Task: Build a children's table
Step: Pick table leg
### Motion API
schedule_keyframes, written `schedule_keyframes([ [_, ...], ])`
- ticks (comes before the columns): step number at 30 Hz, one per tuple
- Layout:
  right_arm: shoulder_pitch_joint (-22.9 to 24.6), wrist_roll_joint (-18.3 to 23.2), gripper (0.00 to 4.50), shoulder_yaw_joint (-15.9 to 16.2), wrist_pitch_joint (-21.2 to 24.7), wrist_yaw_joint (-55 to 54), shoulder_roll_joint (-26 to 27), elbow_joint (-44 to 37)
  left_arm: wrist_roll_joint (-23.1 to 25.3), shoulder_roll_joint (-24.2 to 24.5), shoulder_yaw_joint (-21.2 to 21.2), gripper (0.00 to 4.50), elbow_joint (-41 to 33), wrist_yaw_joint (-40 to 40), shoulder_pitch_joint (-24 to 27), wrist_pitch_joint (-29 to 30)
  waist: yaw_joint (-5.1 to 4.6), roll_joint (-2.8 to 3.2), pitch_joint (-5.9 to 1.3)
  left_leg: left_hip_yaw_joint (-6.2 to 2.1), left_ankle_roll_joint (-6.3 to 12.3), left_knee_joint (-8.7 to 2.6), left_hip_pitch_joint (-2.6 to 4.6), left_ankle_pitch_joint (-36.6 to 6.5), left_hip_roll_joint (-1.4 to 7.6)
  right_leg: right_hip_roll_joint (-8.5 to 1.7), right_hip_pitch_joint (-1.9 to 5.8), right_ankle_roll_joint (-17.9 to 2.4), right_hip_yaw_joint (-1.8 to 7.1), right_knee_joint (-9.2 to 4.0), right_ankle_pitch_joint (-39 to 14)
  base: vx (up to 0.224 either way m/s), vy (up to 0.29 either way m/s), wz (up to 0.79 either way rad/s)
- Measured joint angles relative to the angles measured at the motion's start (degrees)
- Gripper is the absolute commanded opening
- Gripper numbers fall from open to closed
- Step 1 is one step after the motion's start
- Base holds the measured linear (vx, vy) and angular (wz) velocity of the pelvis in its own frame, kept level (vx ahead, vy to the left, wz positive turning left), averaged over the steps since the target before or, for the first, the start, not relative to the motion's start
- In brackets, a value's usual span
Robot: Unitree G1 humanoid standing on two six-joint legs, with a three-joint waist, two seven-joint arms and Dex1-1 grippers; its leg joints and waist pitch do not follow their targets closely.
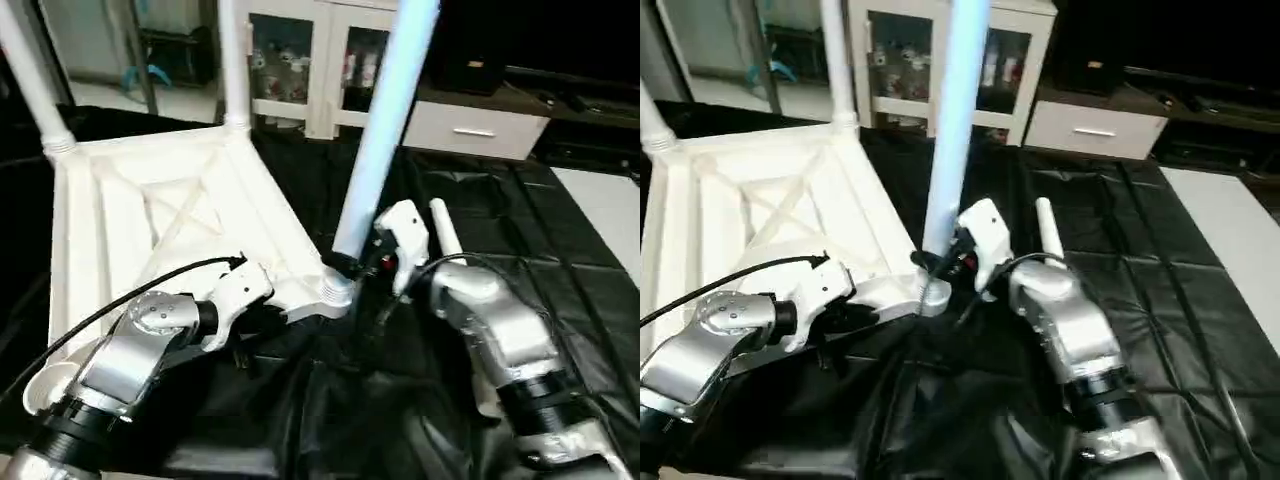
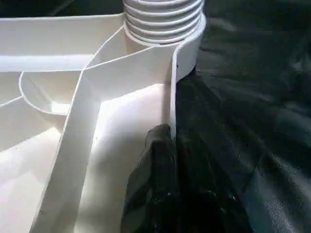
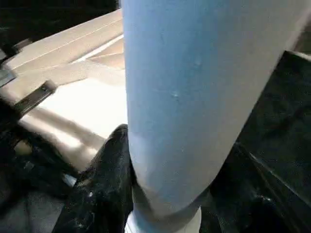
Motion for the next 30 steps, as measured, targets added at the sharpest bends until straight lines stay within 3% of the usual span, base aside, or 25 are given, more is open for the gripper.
schedule_keyframes([
  [2, -1.7, -0.5, 1.82, -0.6, -1.0, -3.6, 1.7, 3.3, 0.6, -2.8, 0.6, 0.00, -0.3, 3.5, -0.2, 3.1, -0.68, 0.28, 0.05, -0.24, 0.00, 0.01, 0.04, 0.0, -0.06, -0.01, 0.02, 0.0, -0.12, -0.41, 0.0, -0.059, 0.025, -0.13],
  [4, -4.4, -1.1, 1.82, -1.2, -2.2, -7.6, 3.5, 7.5, 1.0, -6.5, 1.4, 0.00, -0.7, 7.9, -0.4, 6.8, -1.82, 1.00, 0.17, -1.04, 0.01, -0.01, -0.09, 0.0, -0.29, -0.07, 0.18, 0.0, -0.68, -1.40, 0.0, -0.029, 0.024, -0.10],
  [6, -6.9, -1.2, 1.82, -2.4, -2.7, -11.0, 5.1, 11.7, 1.6, -9.6, 1.8, 0.00, -0.7, 11.6, -0.9, 9.3, -2.44, 1.15, 0.25, -1.56, 0.01, -0.01, -0.13, 0.0, -0.28, -0.19, 0.34, -0.1, -1.51, -2.04, -0.1, -0.025, 0.028, -0.10],
  [8, -8.7, -1.2, 1.82, -3.5, -3.7, -13.6, 6.3, 15.1, 1.9, -12.2, 2.0, 0.00, -0.1, 14.4, -1.4, 10.8, -2.89, 1.12, 0.36, -1.78, 0.02, -0.02, -0.03, 0.0, -0.21, -0.17, 0.58, -0.1, -1.90, -2.51, -0.1, -0.033, 0.023, -0.07],
  [11, -13.1, -2.4, 1.82, -5.7, -6.1, -20.0, 8.2, 22.3, 3.4, -18.2, 2.5, 0.00, 4.2, 20.9, -4.8, 12.4, -3.18, 1.71, 1.03, -2.24, 0.03, -0.20, 0.01, 0.0, -0.08, -0.27, 1.27, -0.2, -3.28, -3.73, -0.1, 0.000, 0.000, 0.00],
  [12, -14.5, -2.8, 1.82, -6.4, -7.0, -22.6, 8.8, 24.6, 3.8, -20.5, 2.7, 0.00, 6.1, 23.5, -6.2, 12.8, -2.92, 1.70, 1.33, -2.13, 0.03, -0.79, -0.10, 0.0, -0.09, -0.27, 1.80, -1.1, -3.52, -3.24, -0.7, -0.096, 0.017, 0.00],
  [13, -14.9, -3.1, 1.82, -6.9, -7.6, -23.8, 9.1, 25.6, 3.9, -21.5, 2.7, 0.00, 7.1, 24.9, -6.9, 12.8, -2.41, 1.37, 1.57, -1.29, 0.03, -1.42, -0.04, 0.0, -0.07, -0.55, 1.76, -2.6, -3.56, -0.94, -2.7, -0.062, -0.050, 0.21],
  [14, -14.9, -3.1, 1.82, -7.9, -8.5, -25.0, 9.2, 26.6, 4.0, -23.0, 2.5, 0.00, 9.0, 26.3, -8.1, 12.8, -1.31, 0.37, 1.57, 0.63, 0.04, -2.16, 0.36, 0.0, -0.07, -0.90, 1.77, -3.1, -2.83, 1.85, -4.0, -0.062, -0.050, 0.21],
  [15, -16.6, -3.1, 1.82, -8.4, -8.9, -26.5, 9.7, 28.5, 4.5, -24.4, 2.7, 0.00, 10.2, 28.2, -9.2, 12.6, -0.68, -1.48, 1.11, 1.89, -0.19, -1.43, 0.74, -0.5, -0.08, -1.12, 0.98, -0.9, -1.14, 2.30, -3.5, 0.064, -0.125, 0.26],
  [16, -17.2, -3.2, 1.82, -8.5, -9.5, -27.6, 10.0, 29.5, 4.5, -25.6, 3.0, 0.00, 11.6, 29.5, -10.0, 12.3, 0.08, -1.18, 1.12, 1.02, -0.05, 0.01, 0.66, -1.6, 0.07, -1.23, 0.62, -0.6, -1.17, 2.26, -3.4, 0.123, -0.048, -0.25],
  [17, -17.9, -3.3, 1.82, -8.6, -10.1, -28.5, 10.5, 30.5, 4.5, -26.5, 3.3, 0.00, 12.3, 30.6, -10.1, 11.8, 0.57, -0.60, 0.94, -0.94, 0.12, 0.64, 0.52, -2.1, -0.02, -1.20, 0.66, -0.6, -1.76, 2.14, -3.4, 0.123, -0.048, -0.25],
  [18, -18.3, -3.6, 1.82, -8.8, -11.0, -29.5, 10.8, 31.2, 4.5, -27.5, 3.5, 0.00, 13.1, 32.0, -10.6, 11.6, 0.69, 0.69, 0.46, -2.15, -1.29, 0.54, 0.16, -0.6, -0.01, -1.09, 0.62, -0.6, -2.83, 1.95, -3.2, 0.095, 0.038, -0.33],
  [21, -19.7, -3.9, 1.82, -9.7, -12.7, -30.6, 11.4, 34.2, 5.0, -28.1, 3.5, 0.00, 13.8, 33.3, -11.3, 11.6, 0.19, -0.04, 0.14, -2.19, -1.40, 0.54, -0.02, -0.4, 0.06, -0.40, 0.59, -1.2, -2.26, 1.06, -0.7, 0.000, 0.000, 0.00],
  [24, -20.6, -4.5, 1.82, -10.2, -14.1, -30.9, 11.9, 35.8, 5.0, -27.6, 3.7, 0.00, 14.5, 33.3, -11.8, 10.9, 0.02, 0.01, 0.17, -2.20, -1.41, 0.22, -0.04, -0.4, 0.08, -0.04, 0.52, -1.1, -1.83, 0.69, -0.5, 0.000, 0.000, 0.00],
  [30, -21.3, -4.5, 1.82, -10.7, -16.0, -31.1, 12.4, 37.9, 5.0, -26.7, 3.8, 0.00, 15.2, 33.3, -12.1, 10.3, -0.04, 0.01, 0.17, -2.16, -1.41, -0.49, -0.06, -0.4, 0.08, 0.04, 0.40, -1.1, -1.87, 0.14, -0.5, 0.000, 0.000, 0.00],
])
